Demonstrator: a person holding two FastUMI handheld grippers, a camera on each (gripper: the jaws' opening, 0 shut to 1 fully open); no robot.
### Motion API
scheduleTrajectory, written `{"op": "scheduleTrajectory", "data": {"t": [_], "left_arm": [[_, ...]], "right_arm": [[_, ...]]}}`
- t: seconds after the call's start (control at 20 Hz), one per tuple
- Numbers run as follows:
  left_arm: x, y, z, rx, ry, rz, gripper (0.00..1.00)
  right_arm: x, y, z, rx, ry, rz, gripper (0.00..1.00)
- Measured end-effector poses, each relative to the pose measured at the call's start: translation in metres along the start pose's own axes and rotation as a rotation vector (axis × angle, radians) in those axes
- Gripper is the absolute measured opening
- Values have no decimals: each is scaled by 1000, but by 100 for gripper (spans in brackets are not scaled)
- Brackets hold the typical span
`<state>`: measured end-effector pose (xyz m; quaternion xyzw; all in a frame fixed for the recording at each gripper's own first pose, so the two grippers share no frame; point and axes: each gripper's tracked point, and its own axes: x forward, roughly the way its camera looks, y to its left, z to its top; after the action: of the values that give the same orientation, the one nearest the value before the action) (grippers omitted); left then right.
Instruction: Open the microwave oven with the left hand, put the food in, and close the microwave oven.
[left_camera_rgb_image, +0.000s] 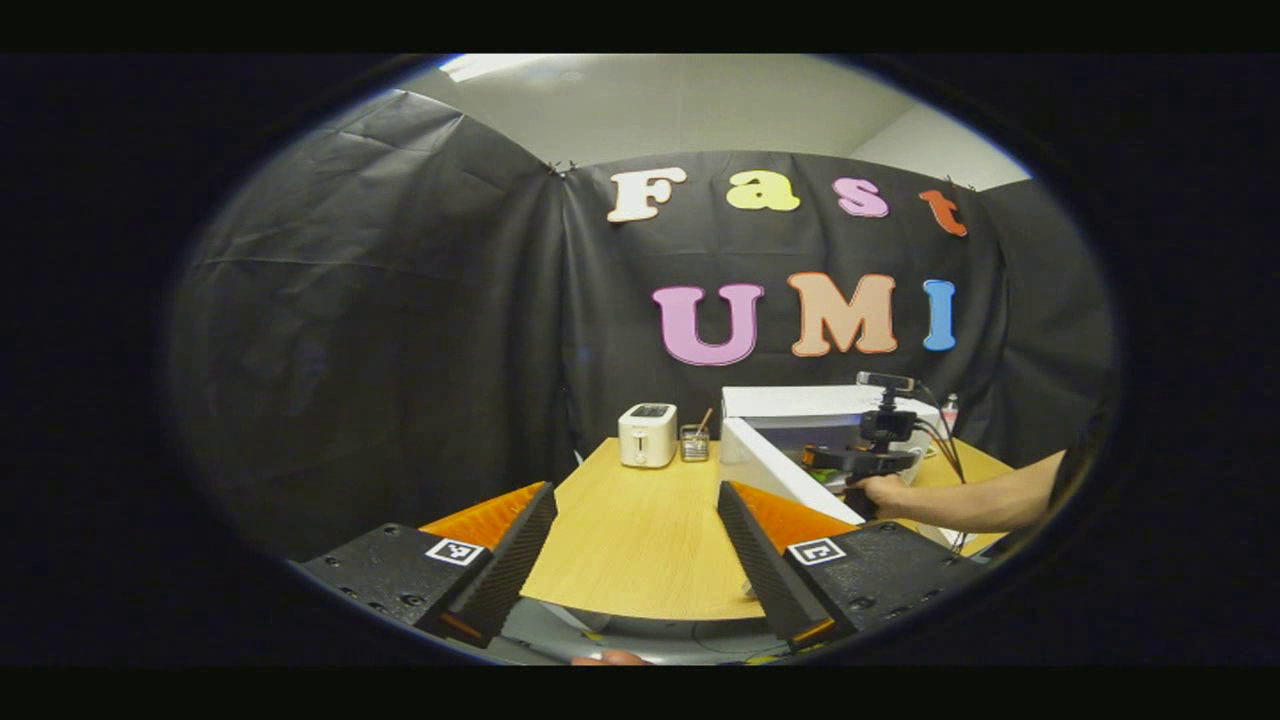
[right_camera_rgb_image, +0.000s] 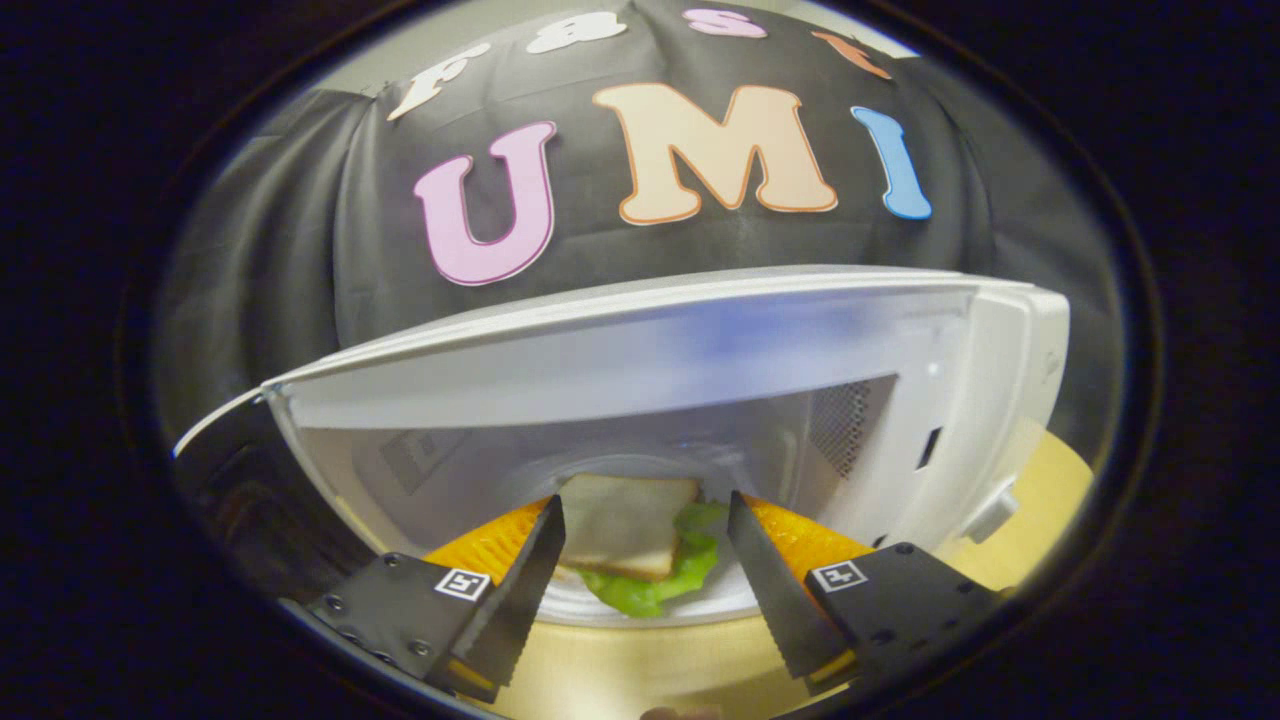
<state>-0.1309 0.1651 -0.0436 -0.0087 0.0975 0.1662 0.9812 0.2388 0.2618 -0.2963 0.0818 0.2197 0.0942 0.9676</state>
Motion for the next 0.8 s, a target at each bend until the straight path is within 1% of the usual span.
{"op": "scheduleTrajectory", "data": {"t": [0.05, 0.1, 0.2, 0.3, 0.35, 0.4, 0.45, 0.5, 0.55, 0.6, 0.65, 0.7, 0.8], "left_arm": [[2, 0, -1, -18, 6, -3, 95], [5, 1, -3, -34, 14, -2, 92], [11, 4, -10, -50, 24, 7, 92], [21, 7, -16, -44, 40, 12, 91], [25, 10, -19, -38, 43, 16, 92], [29, 11, -21, -36, 46, 19, 92], [33, 13, -24, -33, 51, 22, 92], [37, 15, -28, -32, 57, 26, 95], [41, 16, -32, -34, 64, 30, 95], [44, 16, -35, -37, 68, 31, 92], [47, 15, -37, -42, 73, 27, 92], [49, 15, -38, -42, 73, 21, 95], [55, 16, -40, -35, 70, 16, 95]], "right_arm": [[-15, -1, 1, -5, -11, 13, 93], [-32, 0, 3, -8, -30, 34, 93], [-68, -3, 10, -25, -72, 64, 93], [-99, -6, 6, -51, -63, 97, 92], [-114, -10, 5, -72, -58, 114, 100], [-130, -14, 9, -98, -65, 132, 92], [-145, -16, 17, -120, -84, 140, 92], [-161, -18, 25, -136, -104, 158, 92], [-177, -23, 32, -149, -121, 163, 92], [-190, -28, 40, -157, -136, 171, 92], [-203, -34, 48, -155, -151, 169, 93], [-215, -39, 60, -149, -170, 167, 93], [-235, -51, 83, -116, -204, 149, 94]]}}
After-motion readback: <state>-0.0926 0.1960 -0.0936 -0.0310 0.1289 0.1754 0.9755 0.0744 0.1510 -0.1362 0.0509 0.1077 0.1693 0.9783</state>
